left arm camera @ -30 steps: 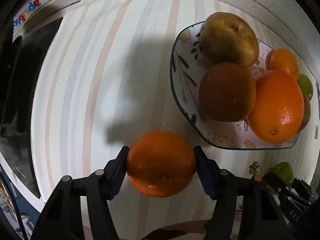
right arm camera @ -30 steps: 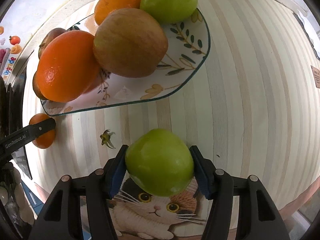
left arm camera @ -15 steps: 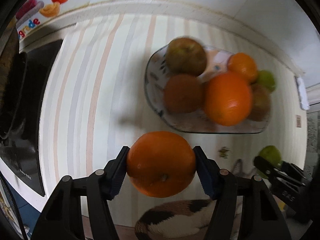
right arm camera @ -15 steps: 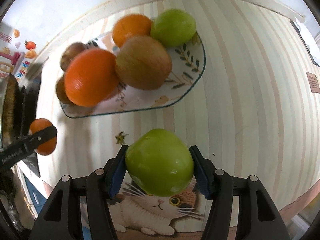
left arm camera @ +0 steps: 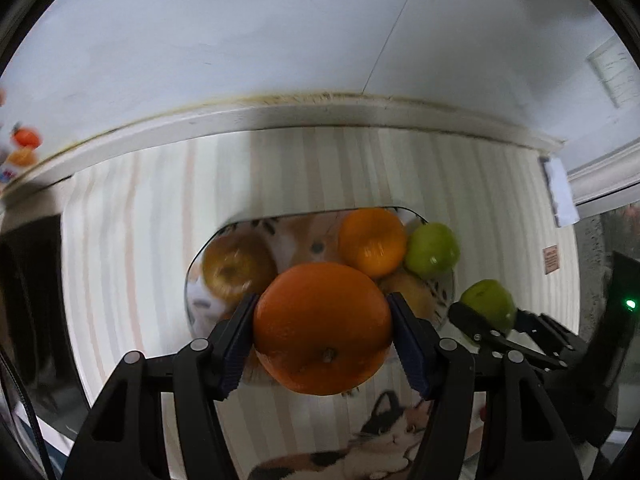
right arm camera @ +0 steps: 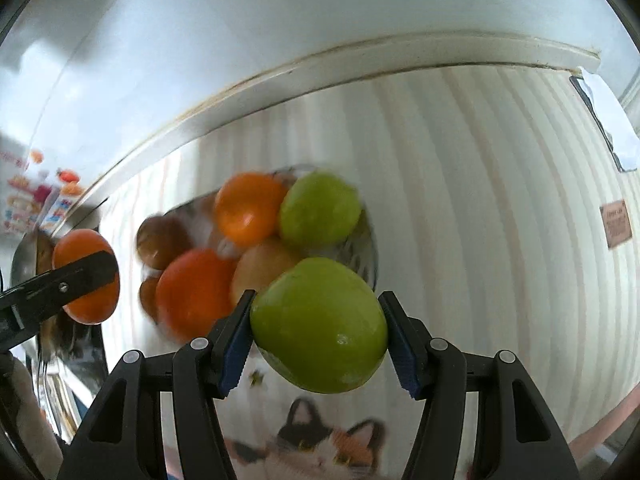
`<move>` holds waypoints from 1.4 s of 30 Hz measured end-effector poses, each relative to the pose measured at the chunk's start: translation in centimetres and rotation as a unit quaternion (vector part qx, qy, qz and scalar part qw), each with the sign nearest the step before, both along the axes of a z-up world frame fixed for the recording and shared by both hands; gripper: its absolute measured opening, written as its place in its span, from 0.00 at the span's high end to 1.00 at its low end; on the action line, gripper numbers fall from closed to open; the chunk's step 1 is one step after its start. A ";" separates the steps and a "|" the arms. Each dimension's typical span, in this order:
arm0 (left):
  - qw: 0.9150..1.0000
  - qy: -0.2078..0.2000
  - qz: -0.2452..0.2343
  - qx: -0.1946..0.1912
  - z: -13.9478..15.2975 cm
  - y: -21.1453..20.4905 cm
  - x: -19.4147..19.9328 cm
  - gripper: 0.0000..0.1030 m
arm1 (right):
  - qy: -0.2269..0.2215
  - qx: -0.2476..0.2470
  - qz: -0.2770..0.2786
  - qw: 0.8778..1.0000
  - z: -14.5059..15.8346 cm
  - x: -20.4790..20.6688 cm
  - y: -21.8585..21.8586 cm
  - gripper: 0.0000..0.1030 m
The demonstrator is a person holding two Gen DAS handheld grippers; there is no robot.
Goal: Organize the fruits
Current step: 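Carry both fruits onto the floral plate and open both tools, then lift both tools away from the plate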
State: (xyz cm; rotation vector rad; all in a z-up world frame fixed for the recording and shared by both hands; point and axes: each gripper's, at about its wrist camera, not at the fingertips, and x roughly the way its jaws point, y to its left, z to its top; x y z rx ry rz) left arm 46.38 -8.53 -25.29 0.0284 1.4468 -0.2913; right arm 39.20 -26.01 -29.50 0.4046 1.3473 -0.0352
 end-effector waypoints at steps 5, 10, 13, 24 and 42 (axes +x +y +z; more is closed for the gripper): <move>0.998 0.066 -0.001 0.017 -4.3 -1.0 3.0 0.40 | 0.024 0.007 -0.012 1.000 -2.0 2.4 -1.5 0.39; 0.995 0.095 -0.006 0.033 -6.2 -1.8 3.9 0.40 | 0.037 0.018 -0.011 0.999 -3.3 3.0 -1.6 0.39; 0.994 0.094 -0.014 0.047 -6.9 -2.3 4.0 0.39 | 0.036 0.024 -0.014 0.999 -3.7 2.9 -1.4 0.39; 0.995 0.083 -0.009 0.061 -6.6 -2.6 3.2 0.38 | 0.035 0.050 -0.028 0.998 -3.9 2.1 -2.5 0.33; 0.999 0.008 0.007 0.042 -0.9 -0.2 0.2 0.17 | 0.015 0.005 -0.009 1.000 0.6 1.4 -1.2 0.08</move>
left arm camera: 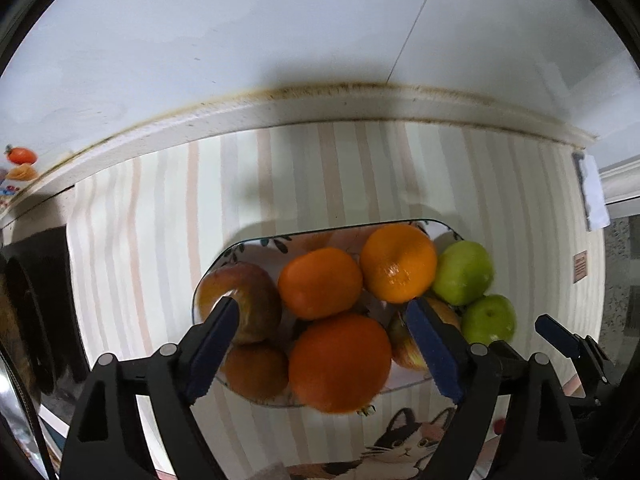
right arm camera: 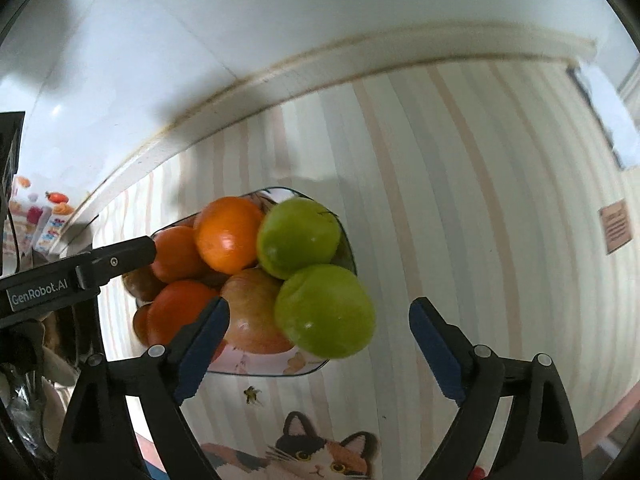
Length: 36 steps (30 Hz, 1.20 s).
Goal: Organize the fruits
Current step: 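Lift both tools away from the plate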
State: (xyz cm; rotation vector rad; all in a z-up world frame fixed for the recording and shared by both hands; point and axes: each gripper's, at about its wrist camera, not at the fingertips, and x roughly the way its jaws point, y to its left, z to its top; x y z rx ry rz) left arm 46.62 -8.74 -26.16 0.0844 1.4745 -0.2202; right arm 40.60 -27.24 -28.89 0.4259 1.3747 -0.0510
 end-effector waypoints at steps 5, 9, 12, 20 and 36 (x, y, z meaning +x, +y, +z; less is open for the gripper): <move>0.999 -0.040 0.026 -0.007 3.5 2.9 -3.3 0.17 | -0.021 -0.034 0.030 0.999 3.5 -1.2 2.2 0.08; 0.997 -0.072 0.042 -0.006 5.4 5.2 -6.7 0.17 | -0.042 -0.061 0.050 0.996 6.4 -3.0 4.0 0.08; 0.995 -0.084 0.054 -0.007 6.6 6.9 -9.3 0.17 | -0.059 -0.072 0.065 0.994 8.4 -4.6 5.2 0.08; 0.990 -0.119 0.077 -0.013 10.0 9.8 -15.4 0.17 | -0.093 -0.092 0.084 0.988 13.0 -9.7 7.7 0.08; 0.983 -0.173 0.055 -0.023 15.8 10.2 -23.9 0.17 | -0.144 -0.098 0.079 0.982 20.5 -19.1 9.6 0.08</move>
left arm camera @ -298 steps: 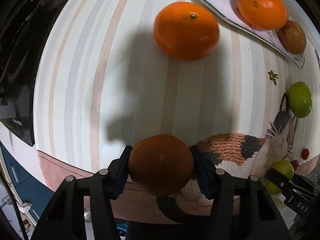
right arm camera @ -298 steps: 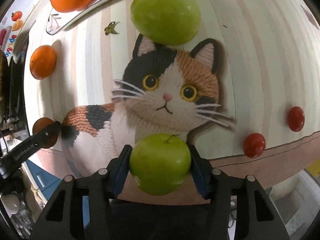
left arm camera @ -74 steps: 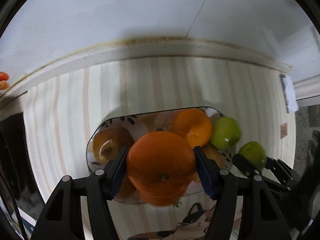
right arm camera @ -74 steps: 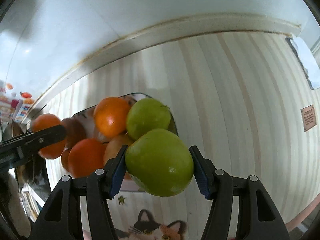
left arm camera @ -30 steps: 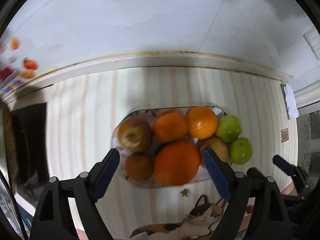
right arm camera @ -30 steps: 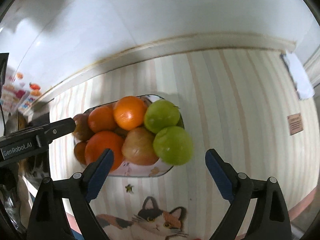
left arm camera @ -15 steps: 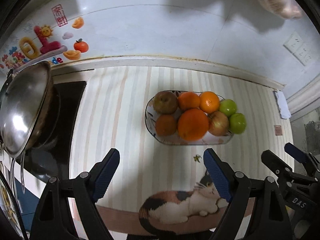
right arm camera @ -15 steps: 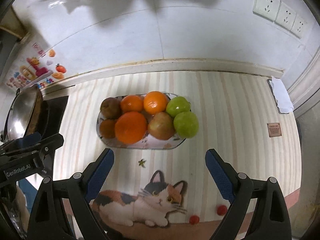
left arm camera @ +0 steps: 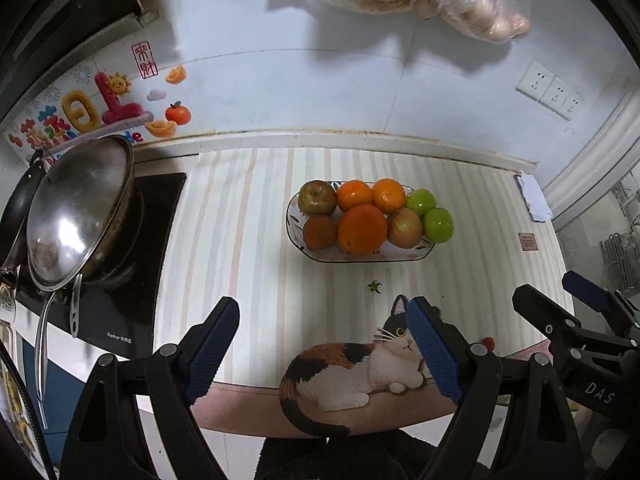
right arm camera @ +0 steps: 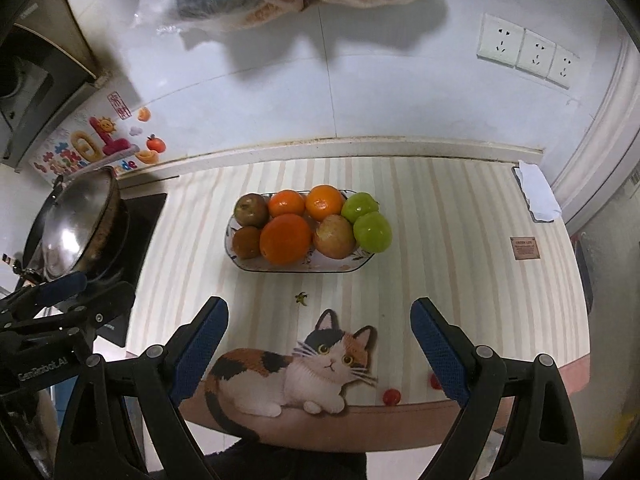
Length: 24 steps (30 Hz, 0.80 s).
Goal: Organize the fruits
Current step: 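Lift both tools away from the plate, then grasp a cherry tomato with the right tool while the left tool grasps another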
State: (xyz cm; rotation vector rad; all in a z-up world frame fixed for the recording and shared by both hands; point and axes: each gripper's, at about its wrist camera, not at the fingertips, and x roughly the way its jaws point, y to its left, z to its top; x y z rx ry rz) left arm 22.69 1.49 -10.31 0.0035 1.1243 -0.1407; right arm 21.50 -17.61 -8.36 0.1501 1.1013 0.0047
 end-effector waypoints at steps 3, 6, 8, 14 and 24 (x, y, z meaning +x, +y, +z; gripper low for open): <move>1.000 -0.011 -0.004 0.008 0.4 -0.2 -0.8 0.17 | -0.011 -0.001 -0.001 1.000 1.0 -1.0 0.3 0.08; 1.000 -0.012 -0.005 0.003 0.5 -0.2 -1.3 0.17 | -0.020 0.001 -0.004 1.000 1.8 -1.8 0.5 0.08; 1.000 -0.009 -0.004 -0.002 0.3 -0.2 -1.4 0.17 | -0.022 0.007 -0.006 1.000 1.9 -2.1 0.6 0.08; 1.000 -0.001 -0.002 -0.008 -0.9 -1.6 -0.9 0.17 | -0.017 0.048 -0.044 0.998 0.7 -2.3 -2.0 0.07; 0.995 0.060 -0.063 0.040 -8.8 -10.0 1.2 0.15 | 0.088 0.063 -0.132 0.985 -10.2 -3.0 -12.0 0.07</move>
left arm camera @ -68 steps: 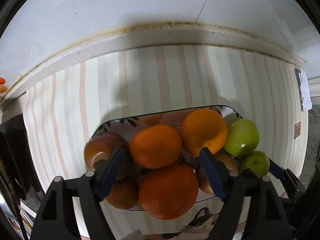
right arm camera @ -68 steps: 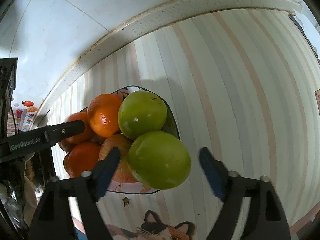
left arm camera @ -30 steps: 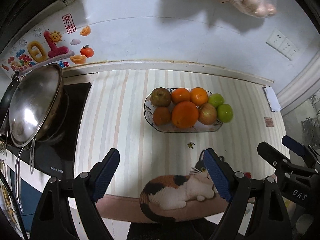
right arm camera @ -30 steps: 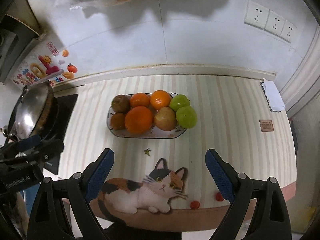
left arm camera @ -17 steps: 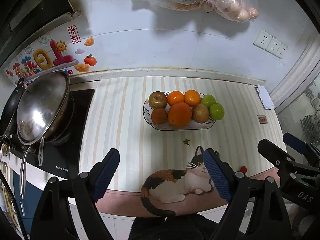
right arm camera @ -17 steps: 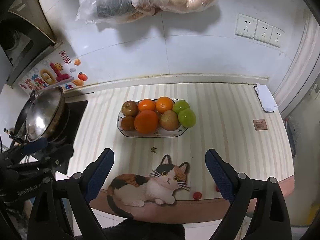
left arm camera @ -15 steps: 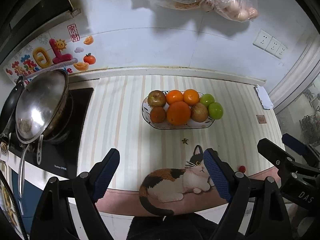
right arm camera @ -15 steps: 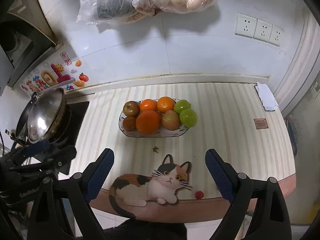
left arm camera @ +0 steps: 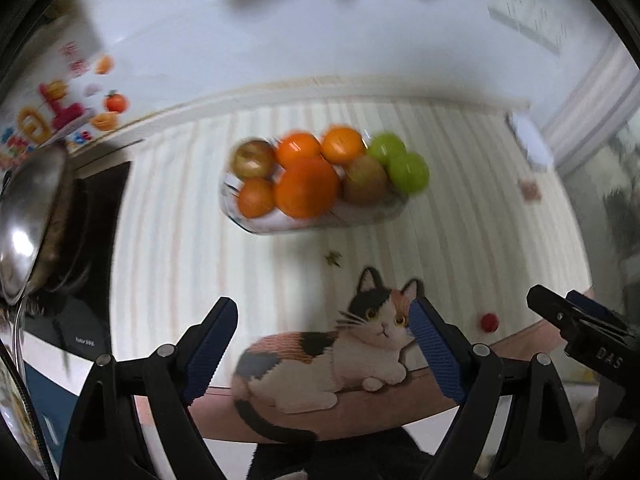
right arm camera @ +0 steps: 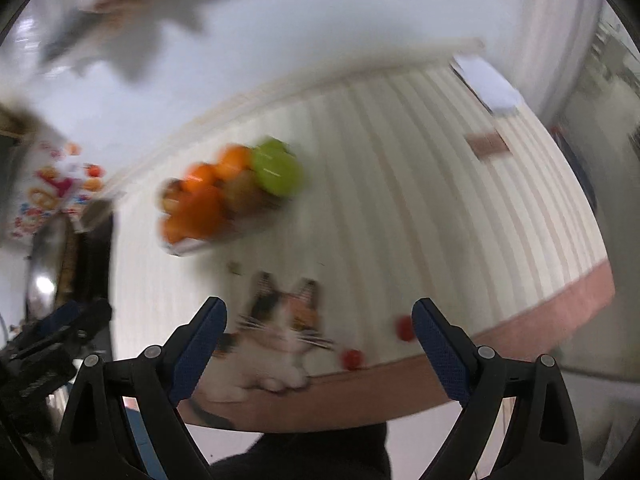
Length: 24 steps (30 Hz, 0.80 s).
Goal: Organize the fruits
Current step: 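Grasp a cherry tomato with the right tool while the left tool grasps another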
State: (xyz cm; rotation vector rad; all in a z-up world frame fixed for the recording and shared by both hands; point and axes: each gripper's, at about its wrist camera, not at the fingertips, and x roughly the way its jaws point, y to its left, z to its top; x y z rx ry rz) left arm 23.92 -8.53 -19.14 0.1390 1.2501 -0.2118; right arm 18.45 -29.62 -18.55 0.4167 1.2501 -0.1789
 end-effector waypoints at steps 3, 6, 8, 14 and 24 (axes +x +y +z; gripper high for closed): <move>0.999 0.034 -0.026 0.014 -3.4 -2.9 0.2 0.15 | 0.038 0.000 -0.018 0.999 -4.5 -0.6 -2.6 0.12; 0.996 0.066 -0.050 0.035 -6.6 -5.4 0.1 0.15 | 0.078 0.019 -0.030 0.996 -9.3 -0.9 -4.5 0.32; 0.993 0.085 -0.064 0.042 -8.4 -6.7 -0.1 0.15 | 0.096 0.031 -0.035 0.994 -12.0 -1.1 -5.3 0.38; 0.985 0.146 -0.086 0.036 -12.2 -8.9 -1.2 0.15 | 0.120 0.039 -0.039 0.991 -16.2 -1.8 -5.8 0.71; 0.971 0.183 -0.151 -0.011 -14.3 -14.0 -4.6 0.22 | 0.095 0.019 -0.063 0.993 -14.9 -4.5 -8.8 0.71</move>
